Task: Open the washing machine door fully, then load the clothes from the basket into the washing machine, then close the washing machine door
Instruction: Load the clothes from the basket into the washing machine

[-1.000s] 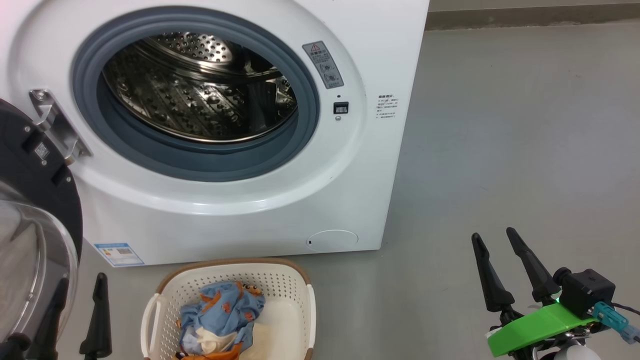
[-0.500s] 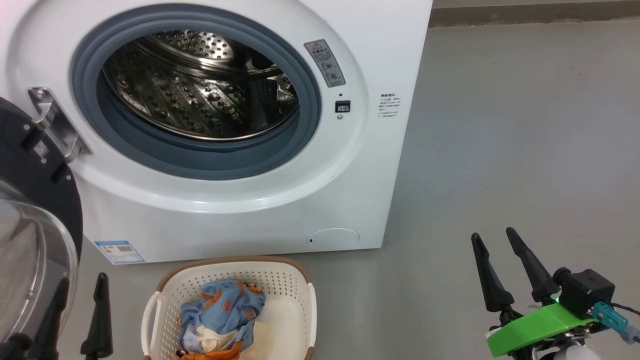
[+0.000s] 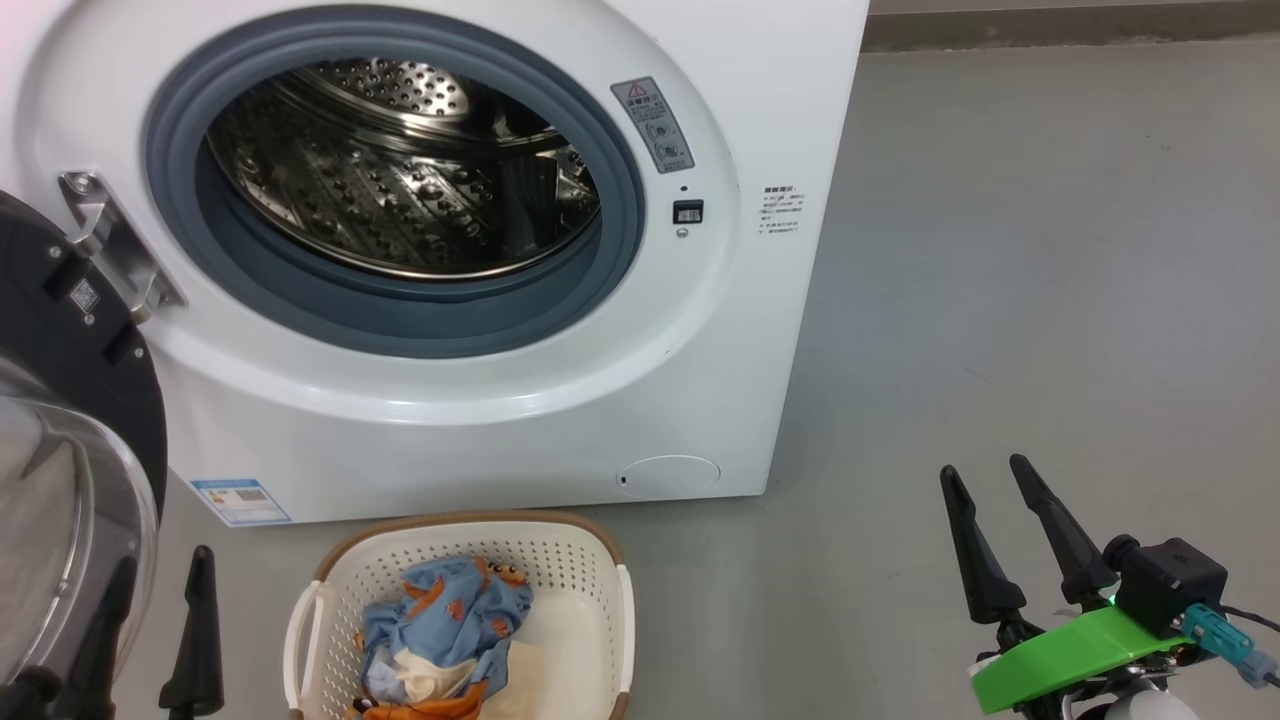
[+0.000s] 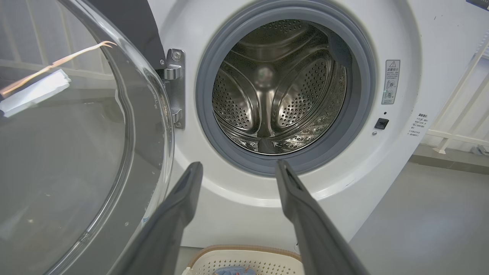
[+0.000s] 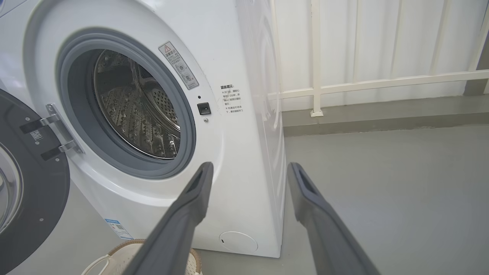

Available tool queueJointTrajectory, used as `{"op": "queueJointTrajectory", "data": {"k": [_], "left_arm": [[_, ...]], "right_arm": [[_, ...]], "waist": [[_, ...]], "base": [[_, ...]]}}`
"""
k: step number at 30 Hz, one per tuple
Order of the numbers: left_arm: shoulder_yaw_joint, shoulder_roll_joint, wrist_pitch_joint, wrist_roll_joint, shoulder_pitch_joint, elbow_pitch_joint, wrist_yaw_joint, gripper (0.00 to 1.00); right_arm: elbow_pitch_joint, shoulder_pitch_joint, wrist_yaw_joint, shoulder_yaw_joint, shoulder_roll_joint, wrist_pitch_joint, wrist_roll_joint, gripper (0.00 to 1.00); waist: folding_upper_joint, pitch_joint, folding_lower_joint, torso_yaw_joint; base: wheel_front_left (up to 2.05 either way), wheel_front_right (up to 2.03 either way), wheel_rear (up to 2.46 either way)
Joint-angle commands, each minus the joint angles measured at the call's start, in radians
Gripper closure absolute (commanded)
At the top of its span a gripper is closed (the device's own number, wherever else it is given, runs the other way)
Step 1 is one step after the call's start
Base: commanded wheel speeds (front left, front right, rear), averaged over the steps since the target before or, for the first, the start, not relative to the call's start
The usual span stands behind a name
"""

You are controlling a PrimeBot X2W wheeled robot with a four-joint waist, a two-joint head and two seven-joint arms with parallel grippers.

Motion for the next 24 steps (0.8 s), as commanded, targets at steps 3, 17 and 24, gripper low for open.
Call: {"op": "queueJointTrajectory", "data": {"k": [3, 17, 24], "left_arm": [[0.044, 0.020, -0.009, 0.010, -0.048, -0.018, -0.009, 0.00], [0.042, 0.042, -0.009, -0.008, -0.068, -0.017, -0.014, 0.00], [0.030, 0.066, -0.009, -0.022, -0.095, -0.007, -0.017, 0.00]], "right_arm": [[-0.027, -0.013, 0.003, 0.025, -0.004, -0.012, -0.001, 0.00], [-0.035, -0.031, 0.003, 0.030, 0.012, -0.012, -0.013, 0.00], [-0.046, -0.053, 0.003, 0.030, 0.031, -0.012, -0.033, 0.00]], "waist": [[-0.0001, 0.003, -0.0001, 0.000], [-0.0001, 0.065, -0.0001, -0.001], [-0.0001, 0.133, -0.0001, -0.006]], "base": [[0.00, 0.00, 0.00], [0.00, 0.00, 0.00], [0.00, 0.00, 0.00]]}}
